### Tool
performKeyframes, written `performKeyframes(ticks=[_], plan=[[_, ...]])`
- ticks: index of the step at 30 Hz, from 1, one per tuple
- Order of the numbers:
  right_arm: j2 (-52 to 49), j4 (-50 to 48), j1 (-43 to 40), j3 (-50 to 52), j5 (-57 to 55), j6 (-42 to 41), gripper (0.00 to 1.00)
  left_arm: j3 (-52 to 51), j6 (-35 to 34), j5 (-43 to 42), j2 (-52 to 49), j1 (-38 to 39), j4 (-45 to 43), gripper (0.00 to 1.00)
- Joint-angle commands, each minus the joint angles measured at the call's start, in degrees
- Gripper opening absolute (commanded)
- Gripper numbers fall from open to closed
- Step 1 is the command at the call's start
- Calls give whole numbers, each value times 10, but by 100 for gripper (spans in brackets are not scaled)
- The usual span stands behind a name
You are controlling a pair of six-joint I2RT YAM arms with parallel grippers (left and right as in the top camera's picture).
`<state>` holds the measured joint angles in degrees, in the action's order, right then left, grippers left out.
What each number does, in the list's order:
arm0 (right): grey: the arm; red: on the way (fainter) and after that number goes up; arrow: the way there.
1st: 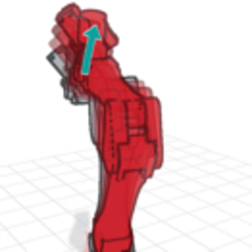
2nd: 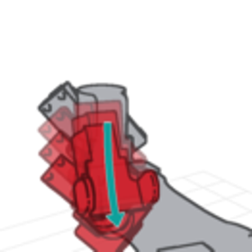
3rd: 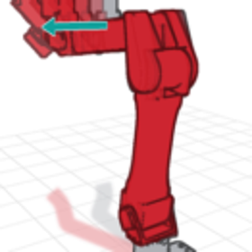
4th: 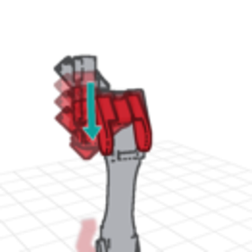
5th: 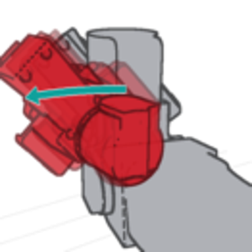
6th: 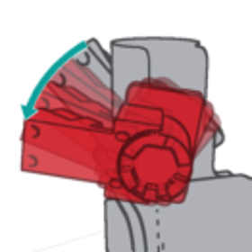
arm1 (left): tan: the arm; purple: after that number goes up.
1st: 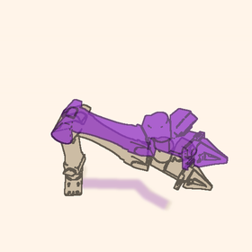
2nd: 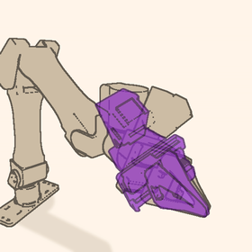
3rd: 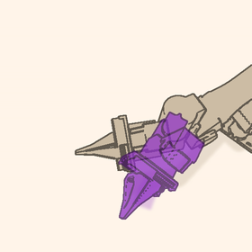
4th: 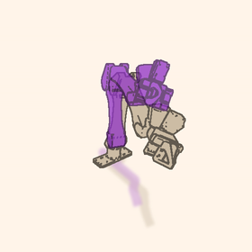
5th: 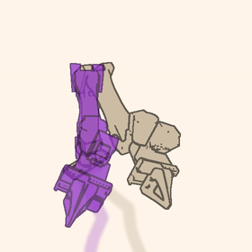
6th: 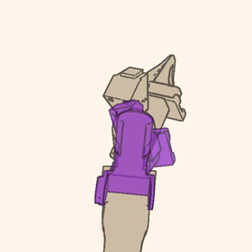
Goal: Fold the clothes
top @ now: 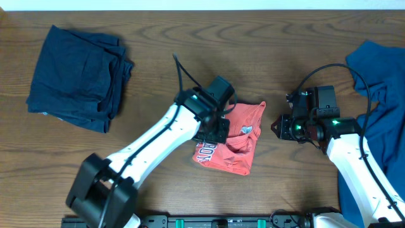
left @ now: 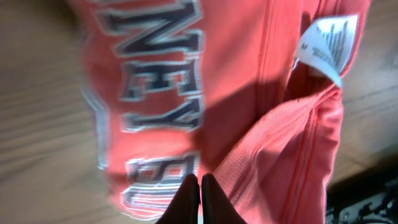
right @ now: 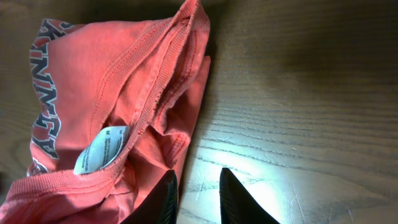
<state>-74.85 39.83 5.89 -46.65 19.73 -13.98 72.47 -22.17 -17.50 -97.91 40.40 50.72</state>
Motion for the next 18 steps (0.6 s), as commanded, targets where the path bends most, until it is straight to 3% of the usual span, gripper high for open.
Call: performKeyframes(ticks=[1,7,14,18], plan=[[7,0,-3,-3,7,8,22,-27,-8,-97,-23,20,-37,6],[7,-1,-3,-3,7,8,21,-29,24,-260,-25,78,-141,6],[7,0,-2,-3,12,12,22,-14,35,-245,-14,54,-94,6],[7,-4,-1,-3,122,94,24,-8,35,-166,24,0,-29,6]])
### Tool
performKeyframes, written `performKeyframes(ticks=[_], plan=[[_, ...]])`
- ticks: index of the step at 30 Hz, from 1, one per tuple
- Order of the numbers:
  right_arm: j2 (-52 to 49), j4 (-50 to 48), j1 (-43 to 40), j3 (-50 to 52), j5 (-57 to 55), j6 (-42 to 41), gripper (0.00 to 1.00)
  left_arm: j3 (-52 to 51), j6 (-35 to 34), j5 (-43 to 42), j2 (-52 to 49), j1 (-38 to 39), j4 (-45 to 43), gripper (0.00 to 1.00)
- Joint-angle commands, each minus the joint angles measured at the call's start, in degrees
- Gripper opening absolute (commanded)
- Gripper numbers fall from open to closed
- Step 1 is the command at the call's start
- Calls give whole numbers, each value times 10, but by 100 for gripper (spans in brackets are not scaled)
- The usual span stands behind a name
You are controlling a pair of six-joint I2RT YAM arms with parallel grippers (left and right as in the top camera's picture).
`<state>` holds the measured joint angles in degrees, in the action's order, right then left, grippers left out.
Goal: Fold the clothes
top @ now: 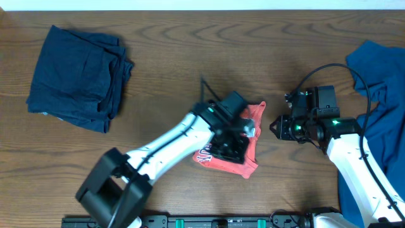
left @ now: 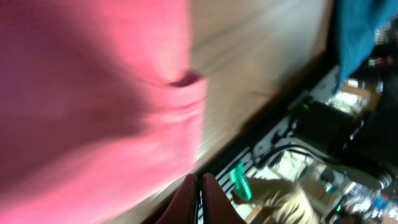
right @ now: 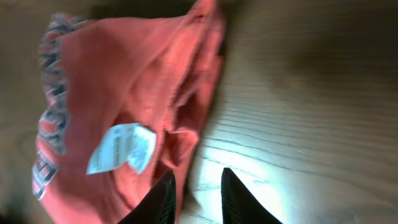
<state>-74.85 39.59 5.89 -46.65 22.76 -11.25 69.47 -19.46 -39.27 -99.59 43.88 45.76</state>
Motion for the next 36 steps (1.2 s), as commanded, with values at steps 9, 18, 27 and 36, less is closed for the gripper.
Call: performKeyframes(ticks=[9,18,27,36], plan=[[-3,-4,99,12,104,93,17,-1,40,157,62,-90,57,7],[-93,-74,151,51,44,37,6,-119,42,155,9,-81,0,6],[-179,-79,139,50,10,6,4,-121,16,230,-7,-131,-2,6],[-25,-40,120,-6,21,7,1,-7,50,218,56,-163,53,6]])
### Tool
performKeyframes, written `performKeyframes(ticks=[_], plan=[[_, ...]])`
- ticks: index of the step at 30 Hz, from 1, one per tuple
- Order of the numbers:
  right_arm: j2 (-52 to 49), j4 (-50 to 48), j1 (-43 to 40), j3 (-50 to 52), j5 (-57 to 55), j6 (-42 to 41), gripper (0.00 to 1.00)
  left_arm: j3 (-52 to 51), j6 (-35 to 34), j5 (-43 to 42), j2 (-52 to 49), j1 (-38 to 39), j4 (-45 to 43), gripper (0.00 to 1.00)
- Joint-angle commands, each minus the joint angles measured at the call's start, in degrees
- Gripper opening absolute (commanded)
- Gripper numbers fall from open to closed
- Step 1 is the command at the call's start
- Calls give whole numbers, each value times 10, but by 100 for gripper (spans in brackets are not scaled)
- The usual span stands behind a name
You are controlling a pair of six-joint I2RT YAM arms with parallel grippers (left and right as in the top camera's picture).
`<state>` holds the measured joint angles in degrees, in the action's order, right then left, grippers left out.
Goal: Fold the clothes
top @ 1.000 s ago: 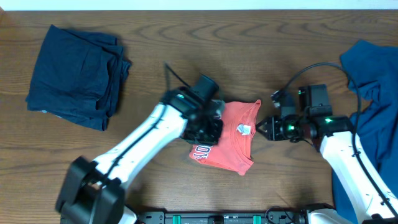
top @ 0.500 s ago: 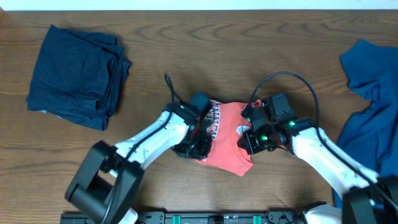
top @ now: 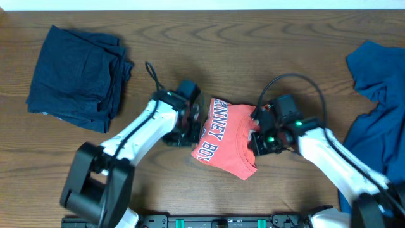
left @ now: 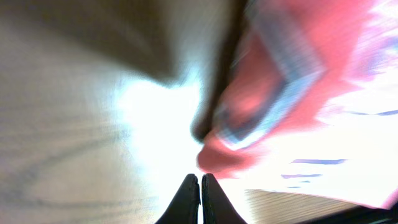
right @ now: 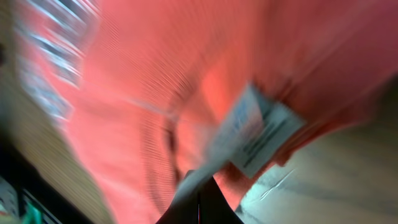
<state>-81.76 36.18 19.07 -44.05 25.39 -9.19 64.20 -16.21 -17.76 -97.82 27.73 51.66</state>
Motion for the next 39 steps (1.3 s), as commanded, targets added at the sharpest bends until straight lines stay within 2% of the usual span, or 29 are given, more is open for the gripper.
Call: performKeyframes(ticks=[1,6,10,13,17,21,27,32,39], plan=[[73,-31,-20,-39,8,-39,1,61,18,2,50,-2,-32,6],[107,-115,-27,-40,-5,-95,1,66,19,-7,56,-1,-164,6],[76,-122,-27,-39,-95,-126,1,64,19,-17,15,-1,-228,6],[27,-129,-27,-39,-108,-127,1,64,35,-64,-37,0,-272,6],[-60,-130,-27,-39,-103,-148,1,64,37,-113,-107,0,-314,6],[-136,-128,-27,-39,-84,-184,1,64,37,-112,-164,-2,-318,6],[-166,-101,-27,-39,-82,-206,1,65,37,-110,-192,-16,-363,6],[-151,-96,-27,-40,-84,-197,1,96,37,-115,-165,-40,-338,7],[-37,-63,-28,-40,-48,-88,3,126,40,-116,-43,-61,-189,13]])
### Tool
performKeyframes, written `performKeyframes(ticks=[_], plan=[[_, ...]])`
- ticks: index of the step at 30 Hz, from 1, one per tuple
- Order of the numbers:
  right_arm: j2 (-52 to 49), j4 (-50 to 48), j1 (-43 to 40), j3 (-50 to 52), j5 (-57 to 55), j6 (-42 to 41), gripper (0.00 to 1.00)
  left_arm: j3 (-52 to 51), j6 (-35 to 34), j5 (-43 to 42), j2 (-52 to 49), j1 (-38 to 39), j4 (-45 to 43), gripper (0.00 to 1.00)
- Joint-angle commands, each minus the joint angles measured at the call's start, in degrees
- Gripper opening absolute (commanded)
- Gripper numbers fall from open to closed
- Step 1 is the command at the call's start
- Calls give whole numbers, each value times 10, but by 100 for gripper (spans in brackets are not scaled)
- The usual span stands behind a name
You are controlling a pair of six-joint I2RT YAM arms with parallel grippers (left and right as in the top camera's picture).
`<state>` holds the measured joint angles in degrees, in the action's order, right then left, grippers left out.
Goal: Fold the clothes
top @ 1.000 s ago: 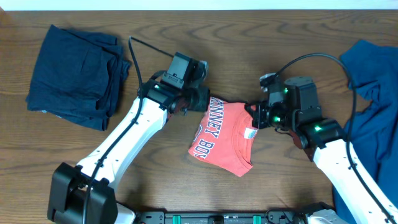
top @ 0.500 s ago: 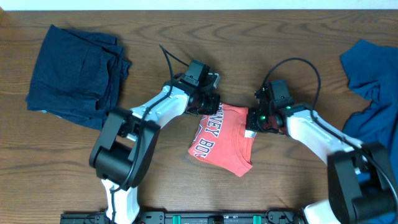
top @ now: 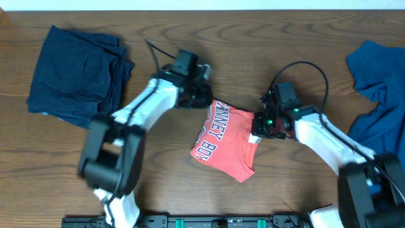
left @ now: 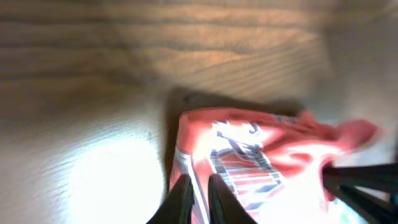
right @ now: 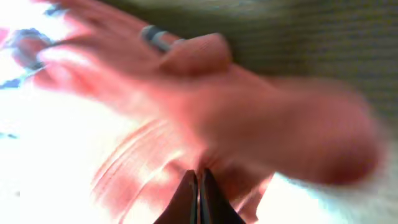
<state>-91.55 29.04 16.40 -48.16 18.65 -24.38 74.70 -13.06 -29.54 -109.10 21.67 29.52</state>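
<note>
A red shirt [top: 224,142] with dark lettering lies crumpled at the middle of the table. My left gripper [top: 204,99] is at its far-left corner; in the left wrist view the gripper [left: 198,200] is shut on the shirt's [left: 261,158] lettered edge, a thin strip of cloth between the fingers. My right gripper [top: 256,124] is at the shirt's right edge. The blurred right wrist view shows that gripper [right: 199,194] shut on red fabric [right: 155,118].
A folded dark navy pile [top: 79,73] lies at the far left. A loose blue garment [top: 373,95] is heaped along the right edge. Bare wood [top: 285,38] runs across the back of the table.
My left gripper has gone from the shirt's left side to its far-left corner and now pinches the edge. The right gripper is a little farther back, still shut on the right edge.
First my left gripper was shut over the bunched shirt while the right stood open beside it. Then the left arm was across the shirt. Later the shirt lay lettering-up, left gripper at its left side, right shut on its right edge. Now both grip it.
</note>
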Motion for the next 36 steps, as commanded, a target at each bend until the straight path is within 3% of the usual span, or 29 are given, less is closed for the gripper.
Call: performKeyframes(ticks=[1,8,11,15,23,30,36], plan=[[82,16,0,2,30,87,3,21,9,2,87,2,61,13],[159,40,6,2,49,129,1,8,8,2,118,62,189,6],[142,25,11,7,40,134,1,-28,2,2,106,100,170,6],[94,0,19,17,8,134,1,-82,-67,2,77,130,143,6],[-40,-13,20,18,9,125,1,-148,-149,57,19,134,59,6],[-56,2,20,17,9,92,1,-138,-79,114,10,114,26,6],[57,16,20,16,9,92,1,-82,32,204,10,35,52,6]])
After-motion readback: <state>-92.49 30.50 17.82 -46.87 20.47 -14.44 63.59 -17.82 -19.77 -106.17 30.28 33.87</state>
